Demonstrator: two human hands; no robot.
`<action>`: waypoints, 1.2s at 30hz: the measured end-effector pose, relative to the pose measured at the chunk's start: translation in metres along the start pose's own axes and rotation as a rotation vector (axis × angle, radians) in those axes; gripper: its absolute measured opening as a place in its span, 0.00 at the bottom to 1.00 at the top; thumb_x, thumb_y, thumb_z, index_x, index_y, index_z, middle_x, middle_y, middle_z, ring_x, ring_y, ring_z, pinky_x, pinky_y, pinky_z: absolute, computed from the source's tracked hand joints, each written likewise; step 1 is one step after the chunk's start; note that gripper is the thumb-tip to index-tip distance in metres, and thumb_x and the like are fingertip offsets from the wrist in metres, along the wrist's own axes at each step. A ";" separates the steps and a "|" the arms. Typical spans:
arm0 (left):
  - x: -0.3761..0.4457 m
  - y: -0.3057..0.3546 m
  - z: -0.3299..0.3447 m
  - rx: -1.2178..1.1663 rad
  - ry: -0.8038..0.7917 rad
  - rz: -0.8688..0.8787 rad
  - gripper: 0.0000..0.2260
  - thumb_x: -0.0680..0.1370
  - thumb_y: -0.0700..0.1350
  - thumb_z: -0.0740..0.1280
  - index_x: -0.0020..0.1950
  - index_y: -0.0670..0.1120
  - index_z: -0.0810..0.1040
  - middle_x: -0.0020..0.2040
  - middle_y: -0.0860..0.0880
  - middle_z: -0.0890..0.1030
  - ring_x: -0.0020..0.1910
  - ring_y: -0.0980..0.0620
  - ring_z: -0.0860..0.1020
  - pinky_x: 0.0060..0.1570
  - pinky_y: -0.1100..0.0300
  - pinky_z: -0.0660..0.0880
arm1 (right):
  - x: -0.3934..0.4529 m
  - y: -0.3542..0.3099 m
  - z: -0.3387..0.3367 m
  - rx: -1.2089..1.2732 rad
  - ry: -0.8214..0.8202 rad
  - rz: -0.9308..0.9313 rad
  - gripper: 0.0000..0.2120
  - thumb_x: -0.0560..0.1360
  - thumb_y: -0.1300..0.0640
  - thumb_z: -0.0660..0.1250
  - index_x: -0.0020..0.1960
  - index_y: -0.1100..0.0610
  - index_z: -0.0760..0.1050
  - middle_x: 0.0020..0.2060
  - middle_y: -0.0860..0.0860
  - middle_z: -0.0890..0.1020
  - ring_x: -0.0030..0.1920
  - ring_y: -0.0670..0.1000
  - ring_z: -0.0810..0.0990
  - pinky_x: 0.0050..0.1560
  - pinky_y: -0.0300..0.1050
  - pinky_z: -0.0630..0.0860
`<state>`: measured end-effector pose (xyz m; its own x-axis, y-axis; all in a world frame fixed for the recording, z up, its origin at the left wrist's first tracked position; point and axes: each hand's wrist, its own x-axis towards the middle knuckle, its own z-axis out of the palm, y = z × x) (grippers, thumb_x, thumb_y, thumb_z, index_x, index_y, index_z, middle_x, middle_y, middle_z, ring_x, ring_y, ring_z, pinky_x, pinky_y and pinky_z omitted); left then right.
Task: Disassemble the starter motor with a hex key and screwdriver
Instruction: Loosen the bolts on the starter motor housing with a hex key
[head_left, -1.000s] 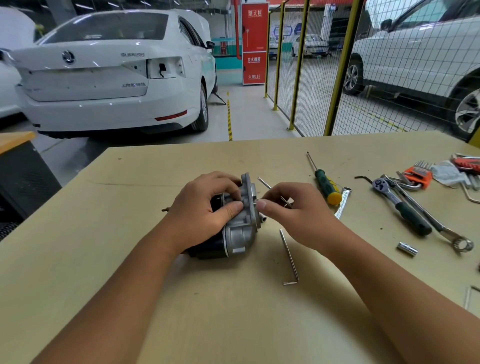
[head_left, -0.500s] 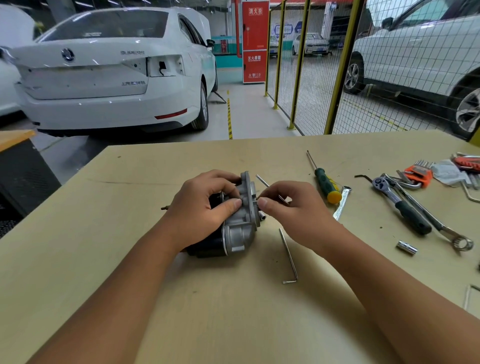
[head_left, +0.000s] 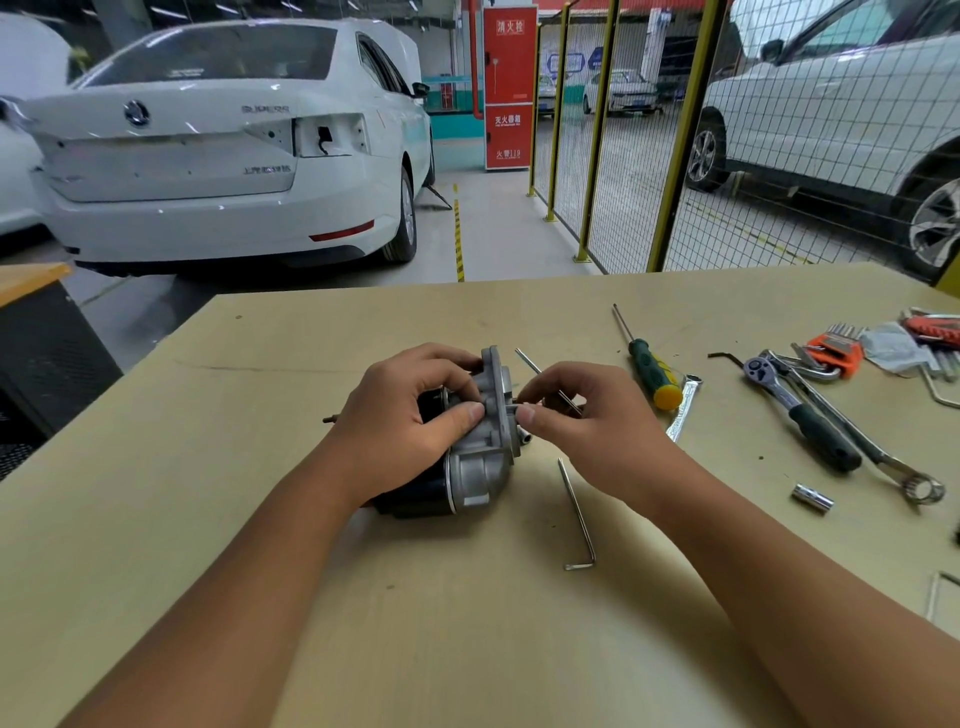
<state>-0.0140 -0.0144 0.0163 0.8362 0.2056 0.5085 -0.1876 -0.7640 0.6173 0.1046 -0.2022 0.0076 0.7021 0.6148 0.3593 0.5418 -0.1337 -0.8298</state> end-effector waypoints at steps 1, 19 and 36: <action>0.000 0.000 0.000 0.001 0.000 -0.001 0.02 0.74 0.49 0.73 0.44 0.52 0.85 0.60 0.61 0.82 0.61 0.58 0.80 0.62 0.50 0.77 | 0.000 0.001 0.000 -0.003 0.001 0.001 0.01 0.74 0.55 0.75 0.44 0.51 0.84 0.35 0.51 0.82 0.38 0.52 0.79 0.40 0.51 0.78; -0.001 0.000 0.000 0.012 0.017 -0.004 0.04 0.75 0.38 0.77 0.45 0.47 0.86 0.59 0.59 0.83 0.59 0.60 0.80 0.63 0.59 0.75 | 0.000 0.003 0.001 0.054 0.028 -0.022 0.04 0.75 0.53 0.74 0.42 0.51 0.84 0.35 0.53 0.83 0.39 0.55 0.79 0.41 0.50 0.76; 0.000 0.003 -0.001 0.029 0.018 -0.020 0.06 0.75 0.39 0.77 0.43 0.50 0.85 0.58 0.57 0.83 0.59 0.60 0.81 0.62 0.61 0.75 | 0.003 -0.002 0.000 -0.070 0.025 -0.050 0.03 0.75 0.54 0.75 0.43 0.53 0.84 0.34 0.50 0.82 0.40 0.54 0.80 0.43 0.52 0.77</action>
<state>-0.0154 -0.0158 0.0185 0.8304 0.2318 0.5066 -0.1555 -0.7767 0.6104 0.1056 -0.2001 0.0110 0.6843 0.6028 0.4104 0.6067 -0.1583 -0.7790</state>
